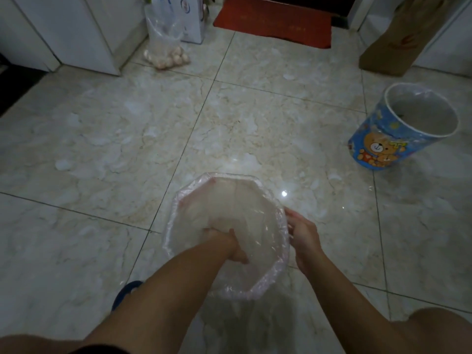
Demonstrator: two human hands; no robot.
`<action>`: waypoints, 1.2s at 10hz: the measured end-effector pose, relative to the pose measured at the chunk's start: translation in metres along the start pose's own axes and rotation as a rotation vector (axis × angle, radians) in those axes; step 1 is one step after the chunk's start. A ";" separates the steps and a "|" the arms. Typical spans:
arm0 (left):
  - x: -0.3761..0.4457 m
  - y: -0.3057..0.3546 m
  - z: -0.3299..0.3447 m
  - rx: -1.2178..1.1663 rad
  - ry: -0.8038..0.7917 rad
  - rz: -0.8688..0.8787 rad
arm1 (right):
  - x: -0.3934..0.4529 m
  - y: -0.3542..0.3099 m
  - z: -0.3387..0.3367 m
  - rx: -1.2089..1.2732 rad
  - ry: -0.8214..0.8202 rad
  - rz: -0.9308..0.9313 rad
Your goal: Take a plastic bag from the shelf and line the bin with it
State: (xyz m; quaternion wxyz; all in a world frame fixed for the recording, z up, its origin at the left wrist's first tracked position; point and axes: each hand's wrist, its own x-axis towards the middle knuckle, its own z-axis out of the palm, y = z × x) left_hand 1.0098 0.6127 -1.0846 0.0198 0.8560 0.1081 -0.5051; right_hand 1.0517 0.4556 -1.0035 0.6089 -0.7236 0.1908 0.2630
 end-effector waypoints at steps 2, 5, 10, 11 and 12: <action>-0.093 -0.027 -0.039 0.212 0.570 0.416 | -0.025 -0.021 0.003 -0.372 0.010 -0.403; -0.113 -0.095 -0.028 -0.212 0.968 -0.043 | -0.031 -0.015 0.019 -0.969 -0.150 -0.532; -0.129 -0.123 -0.055 -0.231 0.828 0.120 | -0.037 -0.049 0.011 -1.344 -0.142 -0.531; -0.166 -0.126 -0.080 -0.143 0.754 0.218 | -0.064 -0.088 0.015 -1.459 -0.272 -0.488; -0.213 -0.129 -0.101 -0.233 0.574 0.249 | -0.097 -0.129 0.017 -1.434 -0.460 -0.358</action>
